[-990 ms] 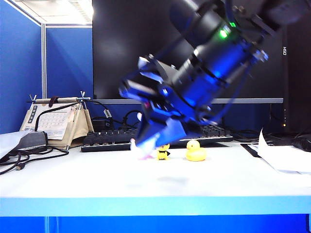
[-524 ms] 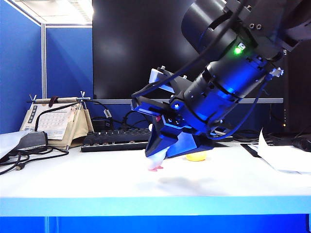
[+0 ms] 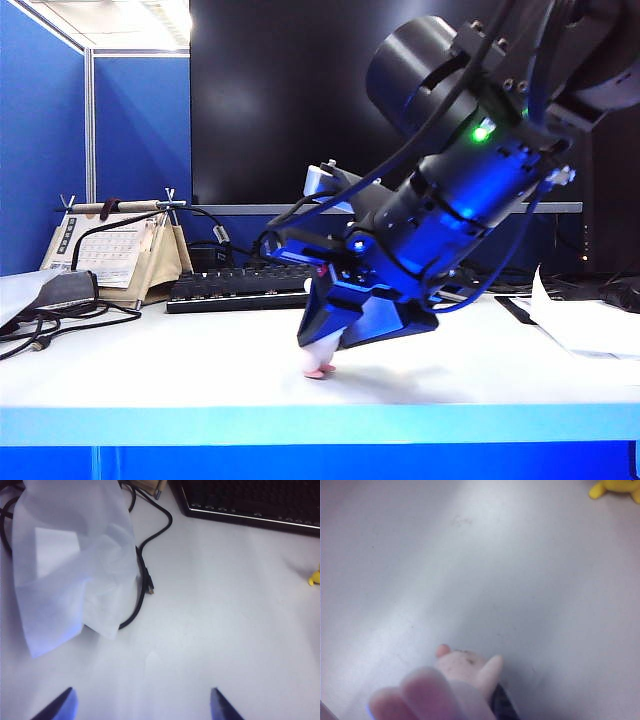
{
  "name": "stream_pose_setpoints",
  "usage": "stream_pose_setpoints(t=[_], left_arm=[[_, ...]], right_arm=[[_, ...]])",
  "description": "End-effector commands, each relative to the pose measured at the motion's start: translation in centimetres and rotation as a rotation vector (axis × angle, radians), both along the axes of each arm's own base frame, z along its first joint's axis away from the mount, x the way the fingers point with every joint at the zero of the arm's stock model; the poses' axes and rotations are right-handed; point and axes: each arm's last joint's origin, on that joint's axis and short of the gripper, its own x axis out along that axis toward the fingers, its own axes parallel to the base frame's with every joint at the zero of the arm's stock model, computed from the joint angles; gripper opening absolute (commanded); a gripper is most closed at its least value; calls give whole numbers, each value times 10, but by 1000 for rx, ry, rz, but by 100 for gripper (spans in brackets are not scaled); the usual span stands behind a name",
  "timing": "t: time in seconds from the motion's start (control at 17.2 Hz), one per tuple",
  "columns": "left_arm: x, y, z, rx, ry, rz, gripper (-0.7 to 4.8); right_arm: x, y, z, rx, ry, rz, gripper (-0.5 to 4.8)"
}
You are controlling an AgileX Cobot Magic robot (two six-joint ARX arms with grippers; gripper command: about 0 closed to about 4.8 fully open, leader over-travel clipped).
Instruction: Pick up the doll with a different color than the other dolls and place it near you.
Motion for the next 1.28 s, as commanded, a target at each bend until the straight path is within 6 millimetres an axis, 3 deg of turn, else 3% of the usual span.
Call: stream_pose_setpoints(t=[0.06, 0.17, 0.41, 0.64, 0.93, 1.28], left_arm=[[0, 0, 1, -1, -6, 1, 350], [0, 0, 1, -1, -6, 1, 350], [0, 0, 1, -1, -6, 1, 350], [0, 0, 1, -1, -6, 1, 350], [0, 0, 1, -1, -6, 1, 350], [0, 0, 1, -1, -6, 1, 350]], right_arm=[[-2, 1, -3, -8, 16, -1, 86], [-1, 1, -2, 5, 12, -5, 217], [-2, 2, -2, 7, 13, -2, 219], [-2, 2, 1, 17, 9, -5, 276], [-2, 1, 26, 90, -71, -8, 311], [-8, -20, 76, 134, -227, -57, 294]])
